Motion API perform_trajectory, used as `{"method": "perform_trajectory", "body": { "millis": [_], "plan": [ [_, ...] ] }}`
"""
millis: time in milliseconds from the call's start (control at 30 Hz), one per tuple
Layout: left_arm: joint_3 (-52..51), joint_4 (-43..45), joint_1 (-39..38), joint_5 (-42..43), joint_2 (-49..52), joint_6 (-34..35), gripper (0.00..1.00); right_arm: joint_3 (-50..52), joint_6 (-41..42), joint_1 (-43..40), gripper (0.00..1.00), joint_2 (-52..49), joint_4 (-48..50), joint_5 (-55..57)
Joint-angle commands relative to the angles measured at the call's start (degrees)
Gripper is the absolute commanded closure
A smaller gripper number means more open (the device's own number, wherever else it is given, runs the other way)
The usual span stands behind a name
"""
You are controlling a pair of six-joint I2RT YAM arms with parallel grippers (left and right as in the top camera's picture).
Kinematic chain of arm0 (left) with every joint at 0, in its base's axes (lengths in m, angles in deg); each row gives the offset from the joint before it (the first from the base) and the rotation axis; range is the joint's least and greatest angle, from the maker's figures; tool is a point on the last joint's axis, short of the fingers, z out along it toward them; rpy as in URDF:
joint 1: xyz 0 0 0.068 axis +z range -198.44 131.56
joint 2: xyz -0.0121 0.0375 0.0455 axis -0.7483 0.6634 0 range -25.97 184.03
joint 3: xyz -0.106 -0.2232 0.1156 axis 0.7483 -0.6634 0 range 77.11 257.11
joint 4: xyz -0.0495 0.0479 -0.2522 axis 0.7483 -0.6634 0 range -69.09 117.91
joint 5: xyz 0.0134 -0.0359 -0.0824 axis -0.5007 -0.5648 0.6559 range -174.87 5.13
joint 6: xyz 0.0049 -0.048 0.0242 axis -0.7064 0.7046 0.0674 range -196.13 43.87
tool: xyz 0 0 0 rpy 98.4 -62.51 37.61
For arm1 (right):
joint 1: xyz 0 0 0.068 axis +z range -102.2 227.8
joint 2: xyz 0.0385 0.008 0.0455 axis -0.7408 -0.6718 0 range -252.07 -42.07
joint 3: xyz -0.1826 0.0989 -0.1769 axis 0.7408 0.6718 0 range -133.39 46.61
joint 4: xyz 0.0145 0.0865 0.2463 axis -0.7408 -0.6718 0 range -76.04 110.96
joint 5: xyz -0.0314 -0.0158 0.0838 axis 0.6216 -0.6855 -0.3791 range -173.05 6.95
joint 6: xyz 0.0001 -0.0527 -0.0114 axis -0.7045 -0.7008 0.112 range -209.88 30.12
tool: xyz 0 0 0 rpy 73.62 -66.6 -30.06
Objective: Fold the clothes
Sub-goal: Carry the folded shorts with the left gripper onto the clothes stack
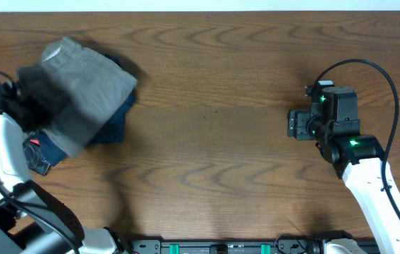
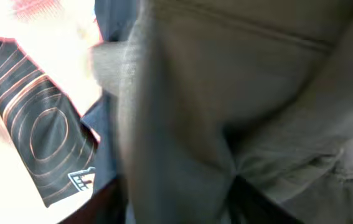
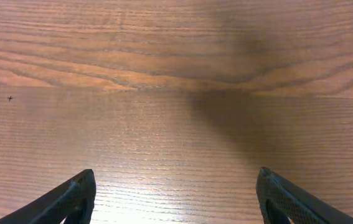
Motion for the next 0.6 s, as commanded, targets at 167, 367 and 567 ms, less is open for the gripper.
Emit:
{"method": "perform_trajectory", "body": {
  "millis": [167, 367, 567],
  "plan": [
    [3.0, 0.1, 1.3, 6.7, -7.2, 1.5, 0.12, -0.6, -0.3, -0.5, 0.16, 0.3, -0.1, 0.3],
    [3.3, 0.3, -4.1, 12.7, -17.1, 1.4, 0.0, -1.6, -0.3, -1.3, 0.11, 0.3, 1.2, 0.3],
    [3.3, -1.5, -19.8, 12.5, -17.2, -1.3, 0.02, -6.4, -1.2, -5.0, 0.09, 0.2, -0.3, -1.6]
  ]
}}
